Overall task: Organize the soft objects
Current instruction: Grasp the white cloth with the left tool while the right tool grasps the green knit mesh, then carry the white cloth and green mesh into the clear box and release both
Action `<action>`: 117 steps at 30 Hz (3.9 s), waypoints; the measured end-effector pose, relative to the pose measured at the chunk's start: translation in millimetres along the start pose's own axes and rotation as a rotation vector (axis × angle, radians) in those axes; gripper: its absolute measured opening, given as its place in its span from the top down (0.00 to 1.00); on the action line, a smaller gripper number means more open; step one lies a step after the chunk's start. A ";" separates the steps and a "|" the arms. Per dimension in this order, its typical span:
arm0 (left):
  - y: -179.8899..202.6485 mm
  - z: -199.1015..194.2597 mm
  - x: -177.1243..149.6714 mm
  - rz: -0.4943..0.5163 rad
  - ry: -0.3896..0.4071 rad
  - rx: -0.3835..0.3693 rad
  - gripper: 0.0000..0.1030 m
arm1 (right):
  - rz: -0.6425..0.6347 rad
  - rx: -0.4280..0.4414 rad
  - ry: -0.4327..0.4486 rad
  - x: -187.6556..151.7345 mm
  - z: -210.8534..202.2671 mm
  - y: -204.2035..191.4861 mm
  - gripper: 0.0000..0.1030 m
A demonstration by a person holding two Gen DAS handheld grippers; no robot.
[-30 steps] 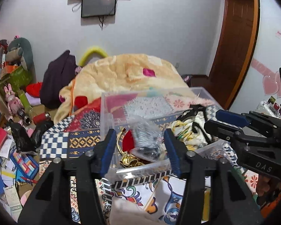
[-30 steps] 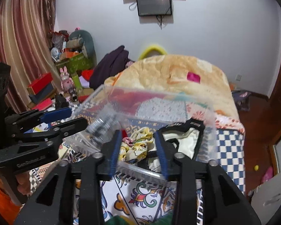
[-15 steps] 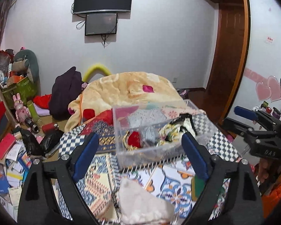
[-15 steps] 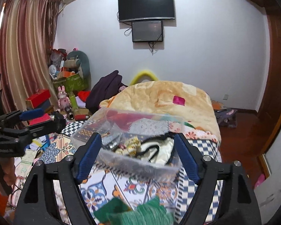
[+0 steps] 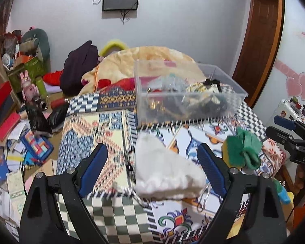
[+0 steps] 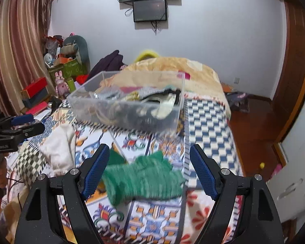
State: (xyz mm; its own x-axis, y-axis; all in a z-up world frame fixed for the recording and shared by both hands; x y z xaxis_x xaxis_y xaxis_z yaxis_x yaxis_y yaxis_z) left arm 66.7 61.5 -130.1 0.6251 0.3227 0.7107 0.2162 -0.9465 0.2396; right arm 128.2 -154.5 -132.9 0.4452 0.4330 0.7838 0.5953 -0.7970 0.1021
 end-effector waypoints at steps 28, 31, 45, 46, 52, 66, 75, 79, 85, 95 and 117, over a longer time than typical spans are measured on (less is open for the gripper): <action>11.1 33.3 -50.3 -0.039 -0.098 -0.068 0.75 | -0.007 0.072 -0.108 -39.8 22.5 -14.0 0.89; 8.7 31.1 -46.9 -0.058 -0.099 -0.082 0.83 | -0.004 0.064 -0.078 -35.1 14.0 -12.5 0.90; 28.6 -7.9 -2.6 0.007 0.017 -0.134 0.91 | -0.010 0.019 0.068 7.7 -19.8 -1.6 0.90; 29.8 -11.7 3.2 0.007 0.032 -0.143 0.91 | -0.011 0.017 0.085 13.8 -22.3 0.0 0.90; 34.9 -26.6 36.7 0.006 0.118 -0.163 0.91 | -0.025 0.005 0.148 38.8 -24.6 3.2 0.90; 47.3 6.9 99.9 0.000 0.209 -0.137 0.91 | -0.059 0.013 0.193 84.2 8.1 -0.5 0.90; 54.1 59.0 113.3 -0.010 0.135 -0.129 0.91 | -0.084 0.036 0.121 89.3 48.3 -8.0 0.90; 54.3 80.8 113.9 0.002 0.100 -0.111 0.91 | -0.090 0.048 0.077 93.6 67.4 -9.9 0.90; 51.0 105.2 112.1 -0.001 0.042 -0.100 0.91 | -0.092 0.058 0.009 90.2 87.7 -11.3 0.90; 46.1 116.7 109.7 -0.024 -0.001 -0.093 0.88 | -0.100 0.050 -0.047 82.7 97.1 -12.9 0.89; 50.4 21.7 109.2 0.018 0.167 -0.128 0.37 | -0.060 0.051 0.082 87.9 37.4 -3.4 0.57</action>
State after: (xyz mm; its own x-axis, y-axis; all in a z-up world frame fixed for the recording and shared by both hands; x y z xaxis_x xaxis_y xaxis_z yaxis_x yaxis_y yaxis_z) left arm 162.2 49.1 -54.7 0.4927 0.3105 0.8129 0.1026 -0.9484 0.3001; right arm 190.4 -97.9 -87.3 0.3530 0.4419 0.8247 0.6536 -0.7472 0.1206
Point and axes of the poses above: each gripper's, at about its wrist camera, not at the fingertips, and z roughly the way its jaws point, y to its right, x to its top, the point moved 2 cm from there along z, roughly the way its jaws point, and after that the axes turned 12 degrees about -z, right-handed, at the moved point
